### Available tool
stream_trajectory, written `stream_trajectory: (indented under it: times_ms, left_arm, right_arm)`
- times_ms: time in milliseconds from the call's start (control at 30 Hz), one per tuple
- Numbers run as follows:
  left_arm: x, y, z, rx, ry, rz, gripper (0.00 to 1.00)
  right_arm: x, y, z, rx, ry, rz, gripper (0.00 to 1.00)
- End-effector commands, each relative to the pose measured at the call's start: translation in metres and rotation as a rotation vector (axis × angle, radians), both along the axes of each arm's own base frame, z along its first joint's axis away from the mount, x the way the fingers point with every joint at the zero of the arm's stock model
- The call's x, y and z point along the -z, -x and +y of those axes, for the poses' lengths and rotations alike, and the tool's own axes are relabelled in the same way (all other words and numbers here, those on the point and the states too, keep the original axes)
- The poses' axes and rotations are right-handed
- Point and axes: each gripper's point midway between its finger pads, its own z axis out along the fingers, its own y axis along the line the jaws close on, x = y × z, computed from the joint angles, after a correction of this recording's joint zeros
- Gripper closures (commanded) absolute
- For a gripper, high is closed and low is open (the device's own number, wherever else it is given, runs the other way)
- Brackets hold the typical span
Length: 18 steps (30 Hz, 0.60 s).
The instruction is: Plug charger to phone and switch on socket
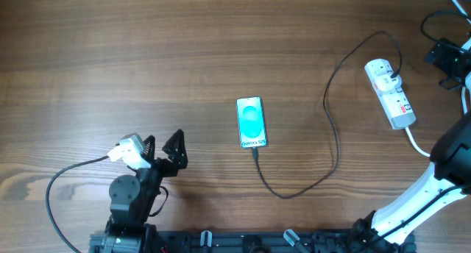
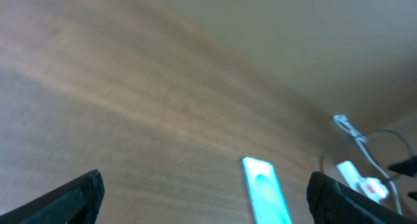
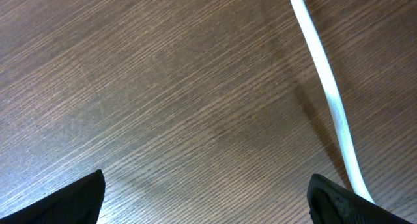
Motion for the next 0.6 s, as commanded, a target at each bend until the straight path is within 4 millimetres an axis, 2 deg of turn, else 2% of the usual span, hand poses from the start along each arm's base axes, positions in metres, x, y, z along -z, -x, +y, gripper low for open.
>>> stream_trajectory:
  times_ms: [0,67,567]
  left_arm:
    - [-0.027,0.005,-0.009,0.055,-0.109,-0.154,0.0]
    - [-0.038,0.007,-0.008,0.052,-0.126,-0.207,0.0]
    - [-0.037,0.007,-0.008,0.047,-0.121,-0.204,0.0]
  right_arm:
    - [-0.017,-0.005,0.001,-0.002,0.022,-0.029,0.0]
    - [-0.017,-0.005,0.001,-0.002,0.021,-0.029,0.0]
    - [-0.017,-0.005,0.001,-0.002,0.022,-0.029,0.0]
